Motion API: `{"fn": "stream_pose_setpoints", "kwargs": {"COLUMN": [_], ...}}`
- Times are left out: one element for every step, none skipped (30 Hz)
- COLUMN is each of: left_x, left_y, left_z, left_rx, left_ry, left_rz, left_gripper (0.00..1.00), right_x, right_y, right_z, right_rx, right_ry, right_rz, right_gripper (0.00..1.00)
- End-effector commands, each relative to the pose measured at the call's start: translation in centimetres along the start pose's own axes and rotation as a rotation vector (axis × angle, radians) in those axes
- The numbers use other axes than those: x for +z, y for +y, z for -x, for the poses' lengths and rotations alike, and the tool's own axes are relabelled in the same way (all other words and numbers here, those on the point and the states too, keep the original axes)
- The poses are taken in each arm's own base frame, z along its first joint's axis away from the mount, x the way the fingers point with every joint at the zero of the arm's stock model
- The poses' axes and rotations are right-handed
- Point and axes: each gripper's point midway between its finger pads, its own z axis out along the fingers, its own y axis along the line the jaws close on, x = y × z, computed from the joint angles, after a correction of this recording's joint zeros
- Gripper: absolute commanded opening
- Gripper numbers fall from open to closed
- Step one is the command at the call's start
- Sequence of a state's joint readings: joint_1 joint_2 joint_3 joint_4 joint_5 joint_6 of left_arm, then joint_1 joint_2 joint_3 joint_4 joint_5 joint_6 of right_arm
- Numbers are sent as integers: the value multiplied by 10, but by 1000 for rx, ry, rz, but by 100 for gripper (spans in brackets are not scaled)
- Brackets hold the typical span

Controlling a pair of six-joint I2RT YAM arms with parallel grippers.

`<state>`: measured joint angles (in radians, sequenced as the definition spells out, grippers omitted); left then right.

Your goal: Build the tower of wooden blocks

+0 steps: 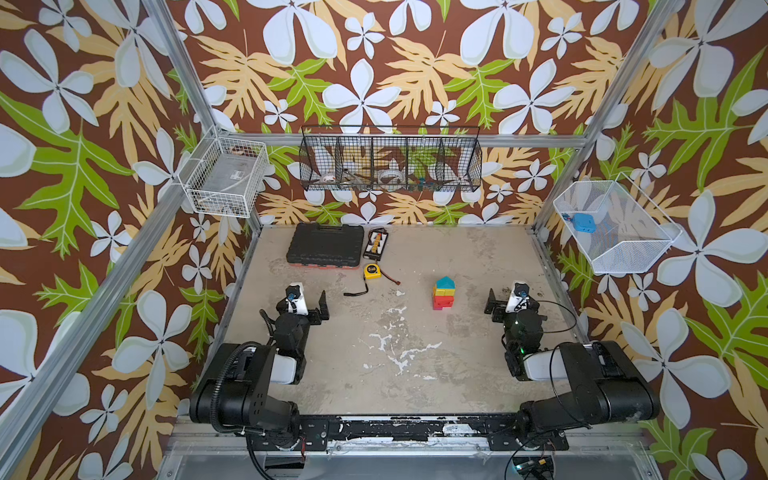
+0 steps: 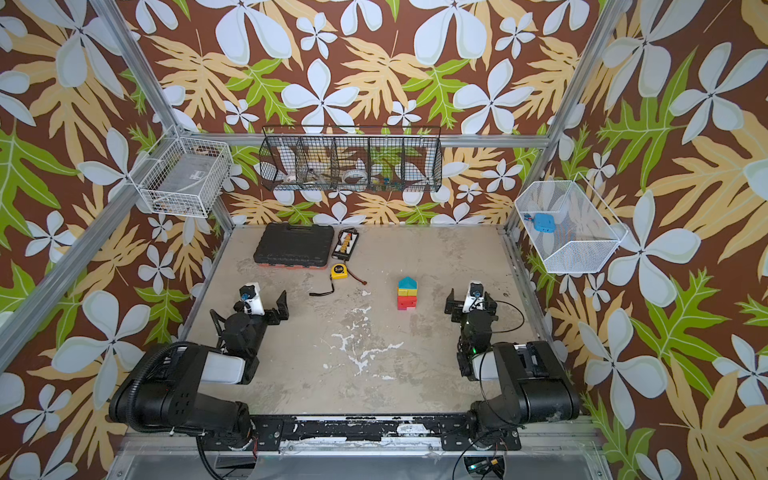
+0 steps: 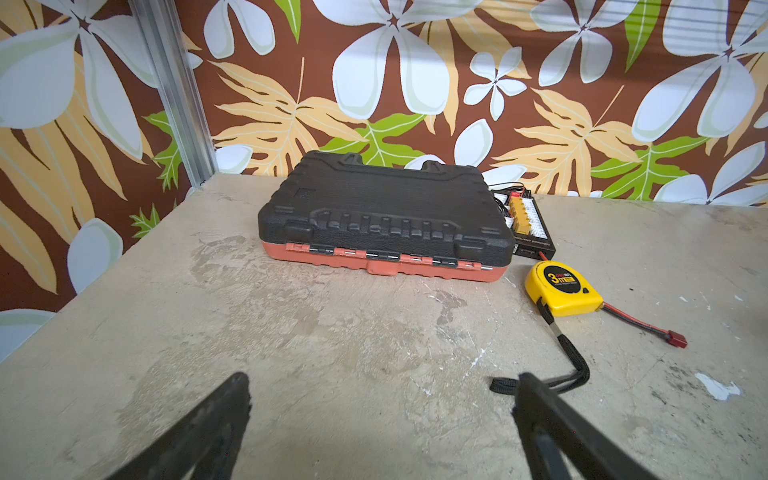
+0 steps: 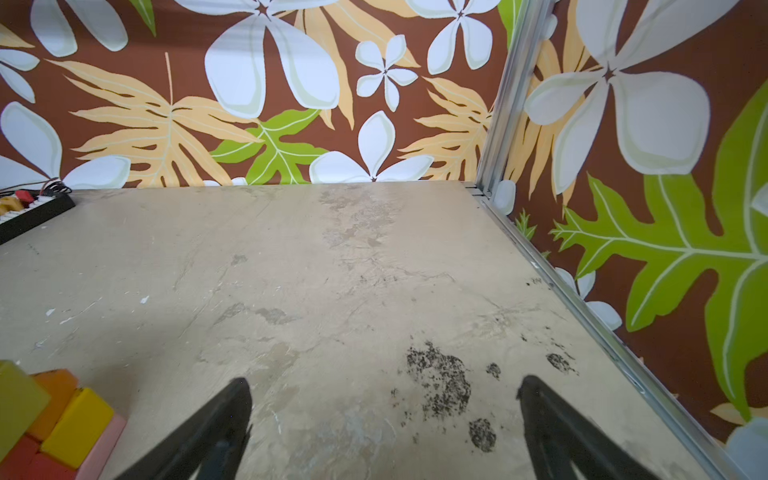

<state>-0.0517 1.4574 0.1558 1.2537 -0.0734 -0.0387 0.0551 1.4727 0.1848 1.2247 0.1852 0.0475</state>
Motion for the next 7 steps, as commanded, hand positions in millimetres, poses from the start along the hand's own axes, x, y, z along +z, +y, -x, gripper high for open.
{"fn": "stream_pose_setpoints", "kwargs": {"left_x": [0,0,0,0,0,0,0], "left_y": [-1,-2,-1,-2,-2,-1,-2], "left_z": [11,11,11,11,11,11,11], "left_rx": [8,8,8,8,8,8,8], "left_ry": [-43,-44,-43,-44,-44,-44,-43], "left_rz": [-7,-7,-6,-7,-7,-6,-7], "left_gripper": [100,100,100,100,100,100,100], "right_x": [2,3,4,3,3,3,1], "right_y": [-2,-1,-2,-2,-2,-2,-2], "right_z": [0,-1,0,-1,-1,-1,0], "right_rx": [-1,0,4,7,7,6,5], "right_ry": [6,8,8,10,9,9,3], "right_rz": [-14,-11,-7,-5,-6,-6,-6], "right_gripper": [100,100,100,100,100,100,100]}}
